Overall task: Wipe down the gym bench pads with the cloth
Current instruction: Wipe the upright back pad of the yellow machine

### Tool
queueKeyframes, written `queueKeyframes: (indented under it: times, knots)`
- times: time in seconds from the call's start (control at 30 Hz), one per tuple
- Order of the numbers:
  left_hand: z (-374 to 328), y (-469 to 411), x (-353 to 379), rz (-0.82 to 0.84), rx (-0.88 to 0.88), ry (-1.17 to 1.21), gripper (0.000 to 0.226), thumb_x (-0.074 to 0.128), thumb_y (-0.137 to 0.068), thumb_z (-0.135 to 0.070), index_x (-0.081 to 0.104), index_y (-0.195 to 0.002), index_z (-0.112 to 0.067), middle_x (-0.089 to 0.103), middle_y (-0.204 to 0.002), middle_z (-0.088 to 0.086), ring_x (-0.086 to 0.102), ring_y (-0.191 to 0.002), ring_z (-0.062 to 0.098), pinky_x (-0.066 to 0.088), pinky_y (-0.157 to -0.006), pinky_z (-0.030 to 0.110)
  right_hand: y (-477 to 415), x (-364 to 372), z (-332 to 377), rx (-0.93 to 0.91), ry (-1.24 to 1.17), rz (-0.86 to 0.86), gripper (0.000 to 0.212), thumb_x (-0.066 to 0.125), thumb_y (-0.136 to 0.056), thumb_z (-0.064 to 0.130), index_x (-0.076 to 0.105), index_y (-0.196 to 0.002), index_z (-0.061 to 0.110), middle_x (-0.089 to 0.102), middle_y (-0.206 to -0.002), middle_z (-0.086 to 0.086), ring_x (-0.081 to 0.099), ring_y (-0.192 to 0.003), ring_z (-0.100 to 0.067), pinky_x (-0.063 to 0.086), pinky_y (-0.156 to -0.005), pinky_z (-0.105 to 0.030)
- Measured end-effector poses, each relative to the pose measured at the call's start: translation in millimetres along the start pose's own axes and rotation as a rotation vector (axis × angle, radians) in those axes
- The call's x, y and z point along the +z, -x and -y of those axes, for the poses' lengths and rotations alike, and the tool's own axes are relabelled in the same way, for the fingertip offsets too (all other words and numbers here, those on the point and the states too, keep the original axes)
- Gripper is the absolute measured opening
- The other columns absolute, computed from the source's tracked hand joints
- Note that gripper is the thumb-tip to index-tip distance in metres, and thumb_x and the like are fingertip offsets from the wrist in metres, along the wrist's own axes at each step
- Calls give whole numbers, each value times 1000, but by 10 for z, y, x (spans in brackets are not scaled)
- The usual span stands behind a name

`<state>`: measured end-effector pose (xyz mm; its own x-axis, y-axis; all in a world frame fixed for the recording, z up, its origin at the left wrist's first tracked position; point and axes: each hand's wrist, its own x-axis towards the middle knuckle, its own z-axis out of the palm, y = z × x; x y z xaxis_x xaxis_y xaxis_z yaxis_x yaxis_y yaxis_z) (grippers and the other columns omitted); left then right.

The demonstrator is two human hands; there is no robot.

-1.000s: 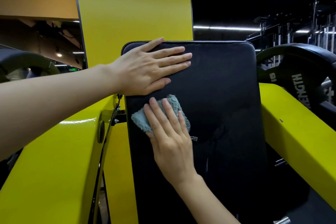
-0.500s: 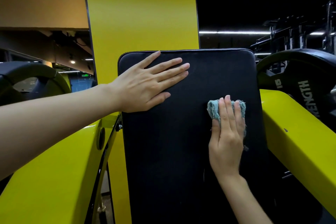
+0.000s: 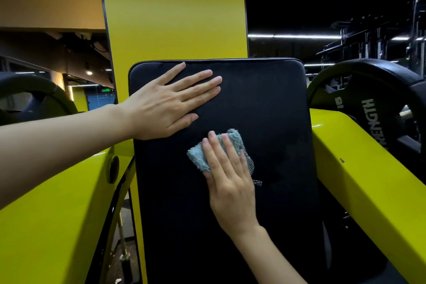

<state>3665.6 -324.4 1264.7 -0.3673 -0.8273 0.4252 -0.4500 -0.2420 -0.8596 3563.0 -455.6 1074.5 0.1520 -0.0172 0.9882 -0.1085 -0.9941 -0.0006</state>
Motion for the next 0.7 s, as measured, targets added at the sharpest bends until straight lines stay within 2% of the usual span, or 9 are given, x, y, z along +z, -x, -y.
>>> queueKeyframes:
  times: [0.1, 0.23, 0.43, 0.57, 0.7]
  knots:
    - [-62, -16, 5, 11, -20, 3, 62, 21, -102, -39, 13, -158, -13, 7, -166, 4, 4, -153, 19, 9, -122, 51, -11, -96, -210, 64, -17, -31, 46, 32, -107, 27, 35, -151, 16, 32, -159, 2, 19, -150, -15, 15, -123, -38]
    - [-113, -36, -6, 34, -27, 17, 63, 20, -102, -40, 11, -158, -12, 5, -166, 4, 3, -153, 20, 6, -123, 49, -16, -205, -480, 102, -29, -54, 47, 34, -105, 26, 37, -151, 15, 32, -159, 1, 20, -150, -16, 14, -123, -36]
    - [-133, -31, -34, 49, -8, 32, 62, 20, -104, -39, 9, -158, -12, 4, -166, 4, 1, -153, 17, 2, -123, 45, -54, -289, -766, 154, -47, -119, 48, 36, -105, 24, 35, -151, 12, 34, -158, -3, 20, -150, -18, 21, -122, -44]
    - [-192, -63, -33, 45, -5, 42, 63, 22, -103, -39, 11, -158, -11, 6, -166, 4, 2, -153, 18, 3, -123, 45, -71, -332, -964, 324, -55, -225, 49, 35, -105, 24, 35, -151, 7, 32, -158, -6, 16, -151, -18, 20, -122, -44]
    - [-242, -100, -11, 35, -8, 24, 64, 23, -102, -40, 11, -158, -12, 6, -166, 4, 3, -153, 18, 4, -123, 46, -87, -237, -778, 487, -39, -310, 50, 32, -106, 27, 34, -151, 7, 31, -159, -6, 16, -151, -22, 17, -123, -40]
